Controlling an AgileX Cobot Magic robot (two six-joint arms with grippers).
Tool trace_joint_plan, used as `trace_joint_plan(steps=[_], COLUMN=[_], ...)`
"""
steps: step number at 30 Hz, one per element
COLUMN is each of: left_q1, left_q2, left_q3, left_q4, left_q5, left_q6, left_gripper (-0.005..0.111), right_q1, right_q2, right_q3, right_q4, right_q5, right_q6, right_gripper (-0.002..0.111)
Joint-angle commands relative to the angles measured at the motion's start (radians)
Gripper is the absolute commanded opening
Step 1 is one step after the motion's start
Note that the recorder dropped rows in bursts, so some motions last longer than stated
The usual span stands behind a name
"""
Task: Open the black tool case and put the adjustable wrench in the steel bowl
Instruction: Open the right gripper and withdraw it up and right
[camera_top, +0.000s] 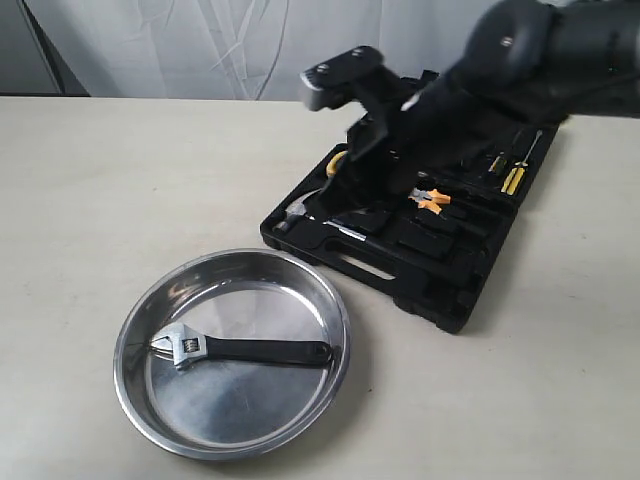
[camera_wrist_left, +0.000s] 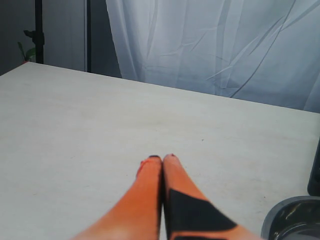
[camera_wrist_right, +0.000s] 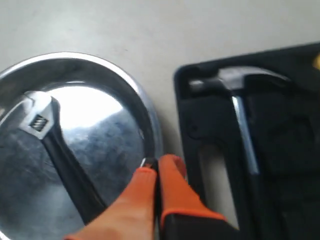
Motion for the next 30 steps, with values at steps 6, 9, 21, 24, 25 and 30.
trace_joint_plan(steps=[6,9,21,24,25,30], left_q1=[-0.006,-0.006,-0.006,-0.006,-0.006,-0.006], left_q2=[0.004,0.004,0.004,0.004,0.004,0.004], left_q3=[-0.002,-0.002,-0.002,-0.002,-0.002,-0.002], left_q4=[0.004,0.004,0.004,0.004,0.004,0.004], left_q5=[-0.006,-0.006,-0.006,-0.006,-0.006,-0.006], left_q6=[-0.004,-0.004,-0.004,-0.004,-0.004,-0.004], left_gripper=[0.000,0.000,0.000,0.000,0.000,0.000], right_q1=[-0.065,-0.065,-0.065,-0.065,-0.065,-0.059], right_q2=[-0.438,-0.535,-0.655,-0.655,-0.655,-0.685], right_q3=[0.457,0.513,0.525,0.525,0.525,0.525], right_q4=[0.030,0.028,0.028,0.028,0.028,0.021], right_q5=[-0.286,-0.284,-0.288,-0.288,-0.290,-0.289], right_q6=[0.024,0.024,0.024,0.024,0.024,0.024], right_gripper=[0.000,0.000,0.000,0.000,0.000,0.000])
